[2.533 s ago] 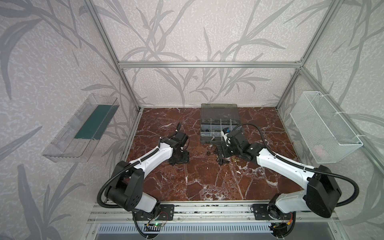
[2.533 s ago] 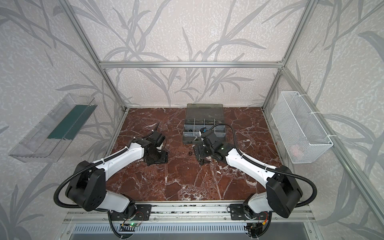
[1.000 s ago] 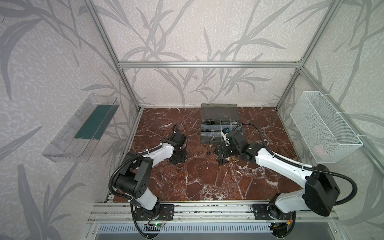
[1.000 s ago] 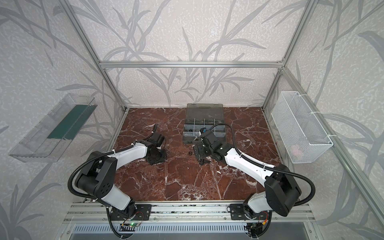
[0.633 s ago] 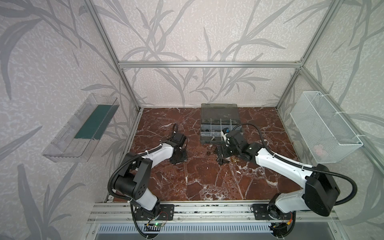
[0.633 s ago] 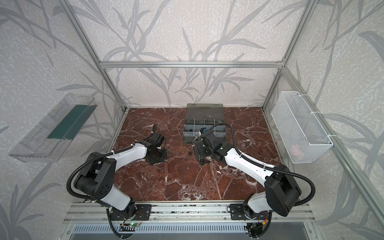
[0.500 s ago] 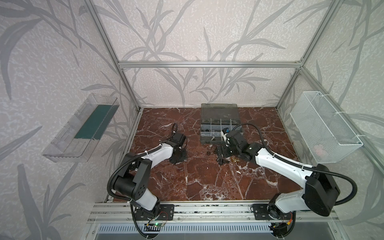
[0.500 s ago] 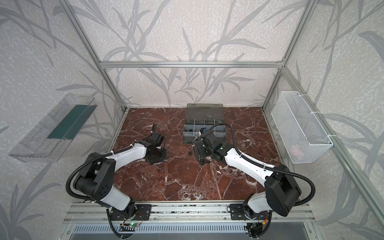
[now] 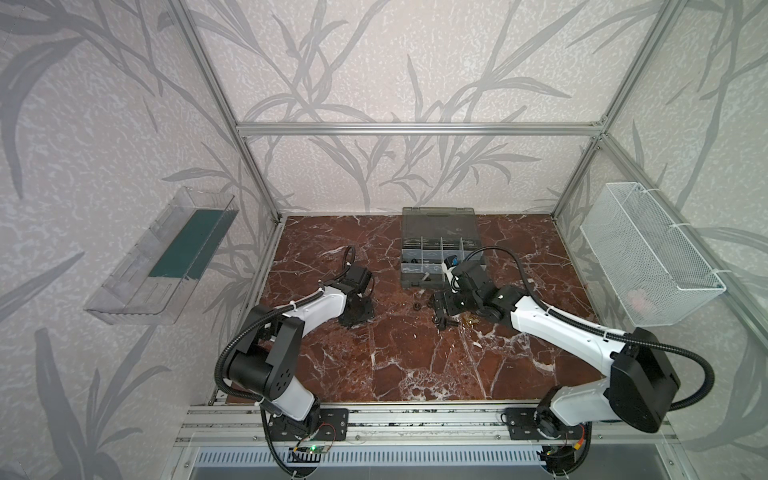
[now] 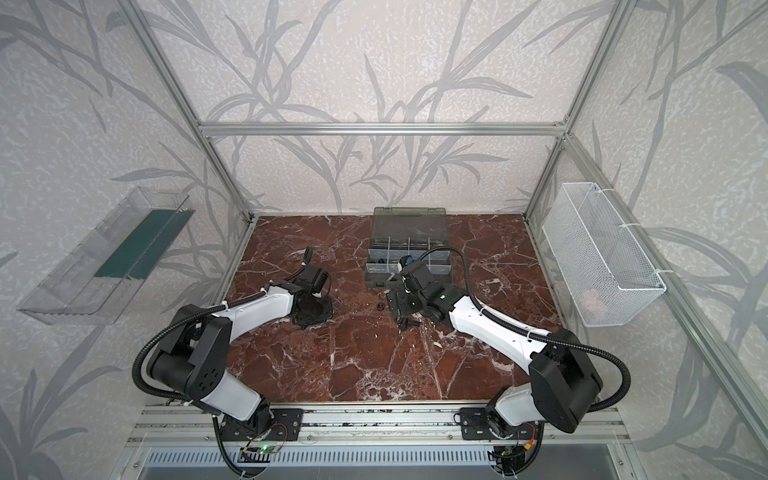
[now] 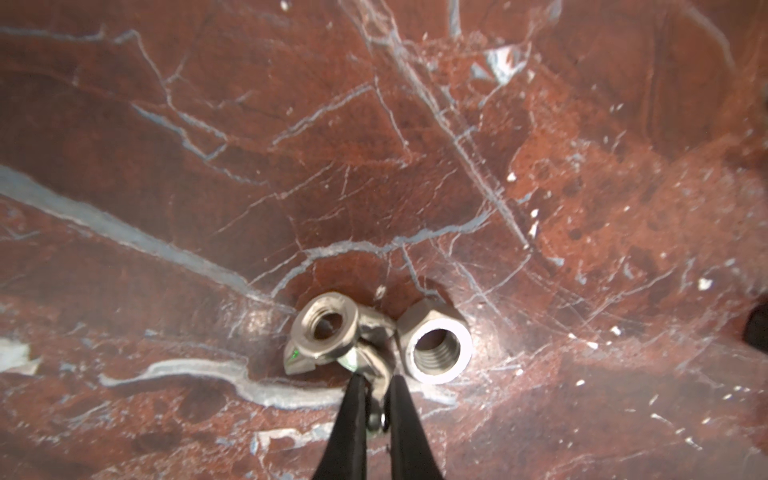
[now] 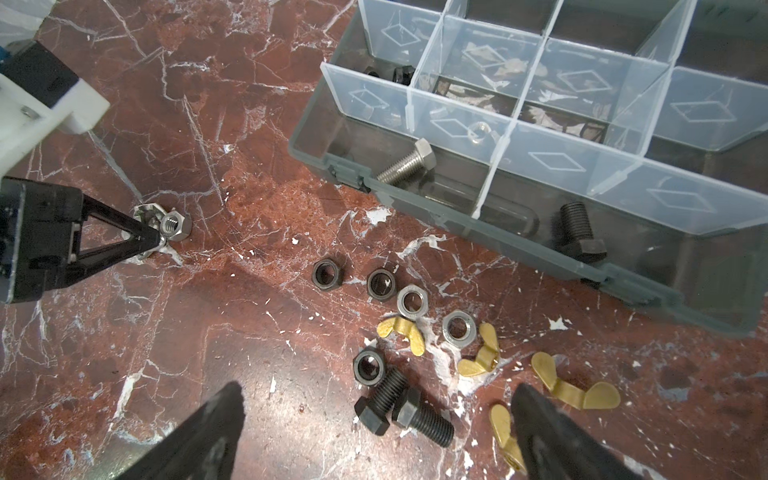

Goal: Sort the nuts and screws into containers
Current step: 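Close the left gripper on another silver wing nut, then lift the silver wing nut with the left gripper toward the box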

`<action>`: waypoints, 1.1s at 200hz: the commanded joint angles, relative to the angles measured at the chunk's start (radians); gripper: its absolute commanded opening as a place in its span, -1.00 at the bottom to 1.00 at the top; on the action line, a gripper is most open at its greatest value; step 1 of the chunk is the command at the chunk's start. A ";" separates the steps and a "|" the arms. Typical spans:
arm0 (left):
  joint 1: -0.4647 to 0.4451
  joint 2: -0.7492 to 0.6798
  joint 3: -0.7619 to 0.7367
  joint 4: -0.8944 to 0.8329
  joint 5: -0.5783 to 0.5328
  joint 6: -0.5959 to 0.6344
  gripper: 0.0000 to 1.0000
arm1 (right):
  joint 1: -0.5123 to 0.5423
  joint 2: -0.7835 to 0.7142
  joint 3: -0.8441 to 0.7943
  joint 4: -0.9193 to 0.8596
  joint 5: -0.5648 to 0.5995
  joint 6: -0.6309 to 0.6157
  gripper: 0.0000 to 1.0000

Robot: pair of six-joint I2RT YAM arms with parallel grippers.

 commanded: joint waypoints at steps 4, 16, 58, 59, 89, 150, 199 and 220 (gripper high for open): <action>0.005 0.000 -0.015 -0.001 -0.013 -0.010 -1.00 | 0.004 -0.009 0.009 0.005 0.004 0.004 0.98; 0.005 -0.008 -0.013 -0.006 -0.011 -0.007 -1.00 | 0.005 -0.009 0.009 0.005 0.004 0.006 0.98; 0.004 -0.047 -0.007 -0.018 0.011 -0.001 -1.00 | 0.004 -0.010 0.011 0.008 0.000 0.009 0.98; 0.004 -0.048 -0.006 -0.018 0.012 -0.001 -1.00 | 0.004 -0.010 0.011 0.008 0.000 0.009 0.98; 0.004 -0.083 0.020 -0.028 0.044 0.008 -1.00 | 0.003 -0.018 0.011 0.006 0.003 0.012 0.98; -0.004 -0.104 0.103 -0.027 0.127 0.013 -1.00 | -0.018 -0.048 0.022 -0.016 0.005 0.013 0.98; -0.026 -0.064 0.207 0.002 0.166 0.023 -1.00 | -0.050 -0.067 0.046 -0.053 0.009 0.007 0.98; -0.046 -0.014 0.281 0.016 0.176 0.031 -1.00 | -0.073 -0.079 0.052 -0.067 -0.002 0.015 0.98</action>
